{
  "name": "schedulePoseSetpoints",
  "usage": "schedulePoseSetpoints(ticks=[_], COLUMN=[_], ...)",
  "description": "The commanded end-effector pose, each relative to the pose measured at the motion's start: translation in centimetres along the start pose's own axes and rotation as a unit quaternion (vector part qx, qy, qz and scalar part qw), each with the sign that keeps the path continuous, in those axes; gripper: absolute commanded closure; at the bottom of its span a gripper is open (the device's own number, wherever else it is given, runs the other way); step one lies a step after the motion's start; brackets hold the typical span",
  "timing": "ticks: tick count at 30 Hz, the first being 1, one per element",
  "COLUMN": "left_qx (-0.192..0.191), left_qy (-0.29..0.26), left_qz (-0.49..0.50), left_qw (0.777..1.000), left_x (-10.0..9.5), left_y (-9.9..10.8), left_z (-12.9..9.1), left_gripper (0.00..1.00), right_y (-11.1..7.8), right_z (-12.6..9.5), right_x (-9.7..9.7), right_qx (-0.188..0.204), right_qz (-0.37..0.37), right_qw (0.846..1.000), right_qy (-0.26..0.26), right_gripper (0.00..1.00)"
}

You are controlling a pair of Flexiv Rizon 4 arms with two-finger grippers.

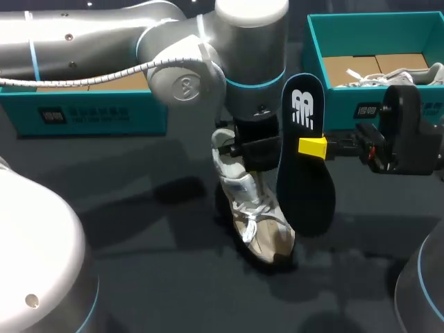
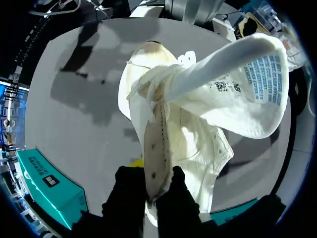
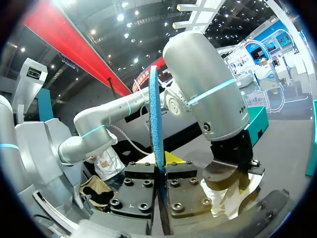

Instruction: Take the shoe out of the shoebox, open the shoe tongue, remove and reinsert the insole, then place the shoe into the shoebox

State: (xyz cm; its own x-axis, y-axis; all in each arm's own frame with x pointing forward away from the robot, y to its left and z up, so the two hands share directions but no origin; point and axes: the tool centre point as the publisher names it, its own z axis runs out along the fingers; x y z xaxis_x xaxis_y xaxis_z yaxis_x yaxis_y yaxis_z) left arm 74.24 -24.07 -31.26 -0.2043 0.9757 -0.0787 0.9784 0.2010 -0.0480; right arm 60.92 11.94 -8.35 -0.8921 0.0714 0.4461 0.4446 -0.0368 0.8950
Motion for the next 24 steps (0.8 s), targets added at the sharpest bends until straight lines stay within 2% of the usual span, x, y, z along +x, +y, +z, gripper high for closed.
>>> schedulePoseSetpoints(ticks=[1, 24], left_qx=[0.012, 0.049], left_qy=[-0.028, -0.007], left_qz=[0.036, 0.108], left_qw=[0.999, 0.993], left_x=[1.1, 0.9], left_y=[0.0, -2.3], left_z=[-0.9, 2.4], left_gripper=[1.0, 1.0], right_y=[-0.1, -0.1], right_z=[0.1, 0.1], right_x=[0.0, 0.0], right_qx=[0.0, 0.0], right_qz=[0.0, 0.0], right_qw=[1.0, 1.0], right_qy=[-0.001, -0.001], right_gripper=[1.0, 1.0])
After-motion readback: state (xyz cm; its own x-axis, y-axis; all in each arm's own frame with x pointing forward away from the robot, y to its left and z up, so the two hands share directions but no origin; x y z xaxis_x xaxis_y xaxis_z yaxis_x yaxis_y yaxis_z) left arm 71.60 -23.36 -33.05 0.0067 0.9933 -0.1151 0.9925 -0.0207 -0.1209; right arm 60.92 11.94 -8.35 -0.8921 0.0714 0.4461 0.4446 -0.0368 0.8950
